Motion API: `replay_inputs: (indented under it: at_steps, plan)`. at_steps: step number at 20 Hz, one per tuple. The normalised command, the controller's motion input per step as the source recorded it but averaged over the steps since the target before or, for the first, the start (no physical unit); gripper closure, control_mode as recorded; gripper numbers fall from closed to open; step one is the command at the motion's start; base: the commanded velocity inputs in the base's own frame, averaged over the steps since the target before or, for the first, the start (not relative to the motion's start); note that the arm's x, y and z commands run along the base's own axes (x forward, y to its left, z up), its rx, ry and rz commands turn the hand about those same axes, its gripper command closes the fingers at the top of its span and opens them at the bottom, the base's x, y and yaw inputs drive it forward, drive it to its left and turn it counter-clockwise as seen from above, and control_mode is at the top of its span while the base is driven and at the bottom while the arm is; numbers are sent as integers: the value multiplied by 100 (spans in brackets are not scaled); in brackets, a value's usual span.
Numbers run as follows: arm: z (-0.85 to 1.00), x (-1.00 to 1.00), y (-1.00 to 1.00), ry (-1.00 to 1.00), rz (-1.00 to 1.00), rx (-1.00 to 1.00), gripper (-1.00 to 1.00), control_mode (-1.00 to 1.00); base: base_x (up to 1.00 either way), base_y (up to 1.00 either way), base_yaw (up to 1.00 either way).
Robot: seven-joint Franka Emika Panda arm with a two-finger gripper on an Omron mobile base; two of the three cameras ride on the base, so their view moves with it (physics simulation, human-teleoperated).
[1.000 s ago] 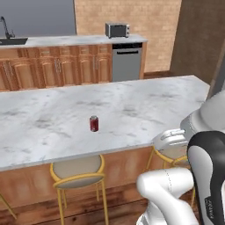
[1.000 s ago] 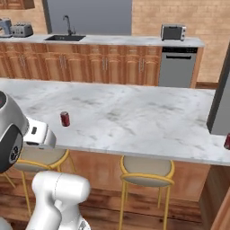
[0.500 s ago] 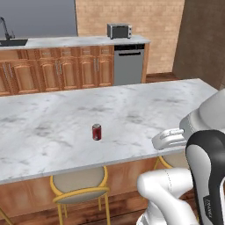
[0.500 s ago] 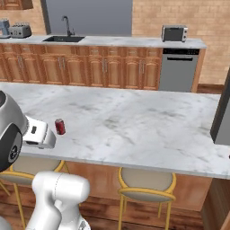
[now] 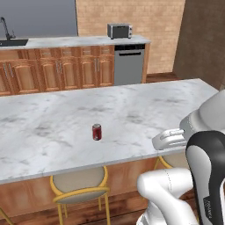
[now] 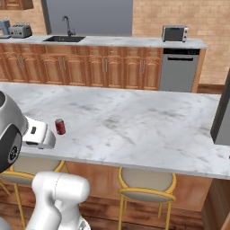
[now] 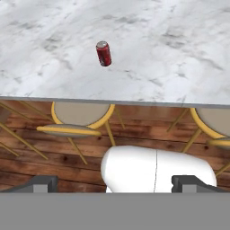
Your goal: Four empty soda cans are scattered around the kitchen. Gather all the cans and cluster them next to the stove for recycling.
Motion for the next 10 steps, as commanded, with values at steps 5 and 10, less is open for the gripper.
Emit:
replay_inputs:
  at_steps: [5, 10]
  plan:
    - [0, 0, 0, 0, 0, 0, -100, 100, 2, 0, 0]
    - [0, 0, 0, 0, 0, 0, -100, 100, 0, 0, 0]
